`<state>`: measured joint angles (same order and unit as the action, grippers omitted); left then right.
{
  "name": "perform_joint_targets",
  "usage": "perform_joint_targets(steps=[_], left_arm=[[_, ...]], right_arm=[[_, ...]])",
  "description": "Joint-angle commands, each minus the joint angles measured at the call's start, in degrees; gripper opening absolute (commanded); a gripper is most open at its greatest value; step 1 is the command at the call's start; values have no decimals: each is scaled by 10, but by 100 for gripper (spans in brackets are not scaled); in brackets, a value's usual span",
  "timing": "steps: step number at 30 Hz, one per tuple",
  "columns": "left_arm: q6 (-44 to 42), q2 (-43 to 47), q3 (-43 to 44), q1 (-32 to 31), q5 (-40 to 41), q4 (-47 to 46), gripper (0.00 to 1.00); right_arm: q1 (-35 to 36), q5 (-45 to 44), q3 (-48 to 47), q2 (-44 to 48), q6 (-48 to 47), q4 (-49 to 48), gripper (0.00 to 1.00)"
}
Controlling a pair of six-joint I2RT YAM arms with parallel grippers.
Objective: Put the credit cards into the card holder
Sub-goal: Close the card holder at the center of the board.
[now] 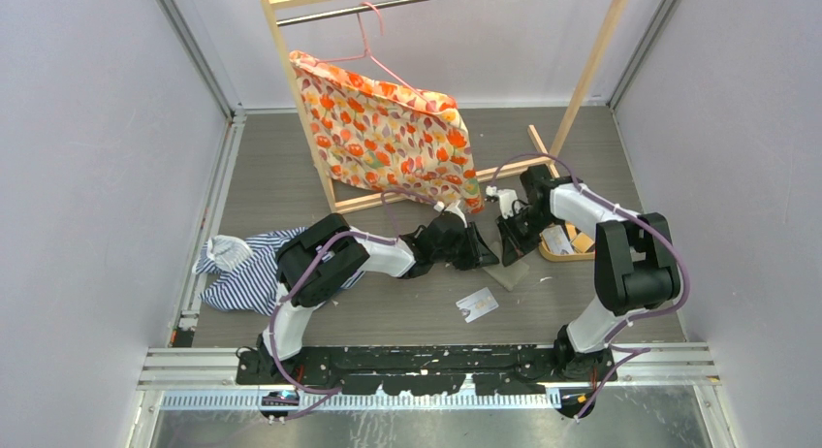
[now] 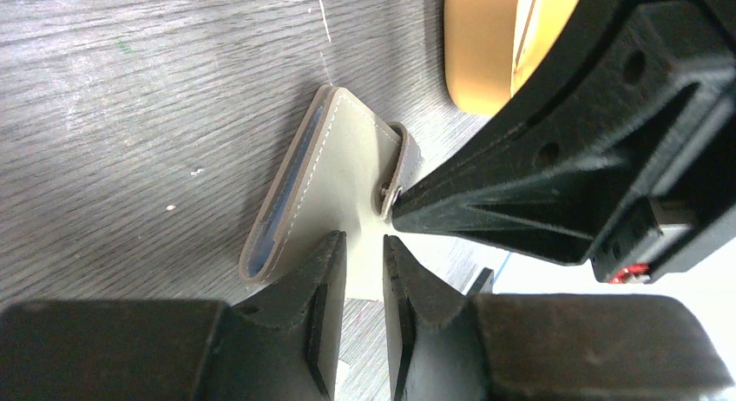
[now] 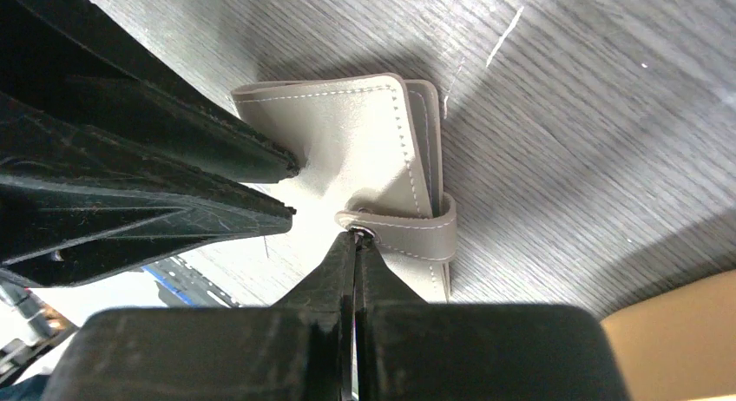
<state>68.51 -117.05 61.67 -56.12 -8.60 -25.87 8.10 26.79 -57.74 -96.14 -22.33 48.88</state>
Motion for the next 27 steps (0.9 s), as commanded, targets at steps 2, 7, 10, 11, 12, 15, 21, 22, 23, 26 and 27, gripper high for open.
perform_joint_targets(steps=[2,7,10,11,12,15,21,22,23,26,27], left_arm=[[-13,-12,-13,3,5,34,25],[-14,-9,-15,3,7,34,25],[-13,-11,-14,3,6,32,24],[-13,-11,-13,3,6,32,25],[-13,-12,-13,3,6,32,25],[-13,-12,-12,3,3,32,25],[-14,-12,-11,4,3,33,25],[-14,-12,-11,4,3,33,25],[-14,-12,-11,4,3,33,25],[-14,-12,-11,4,3,34,24],[-14,-12,-10,4,3,34,25]], right_arm=[[-8,42,-35,-34,-15,18,1],[-10,60,-53,-60,-23,34,1],[-13,69,-56,-63,-19,34,1],[-16,73,-58,-64,-18,35,1],[-20,77,-60,-67,-18,37,1],[-27,94,-72,-72,-41,61,2],[-27,148,-84,-57,-106,115,6],[-27,156,-84,-53,-111,119,6],[-28,164,-85,-49,-118,124,7],[-28,179,-86,-37,-131,132,8],[-28,181,-86,-33,-132,132,8]])
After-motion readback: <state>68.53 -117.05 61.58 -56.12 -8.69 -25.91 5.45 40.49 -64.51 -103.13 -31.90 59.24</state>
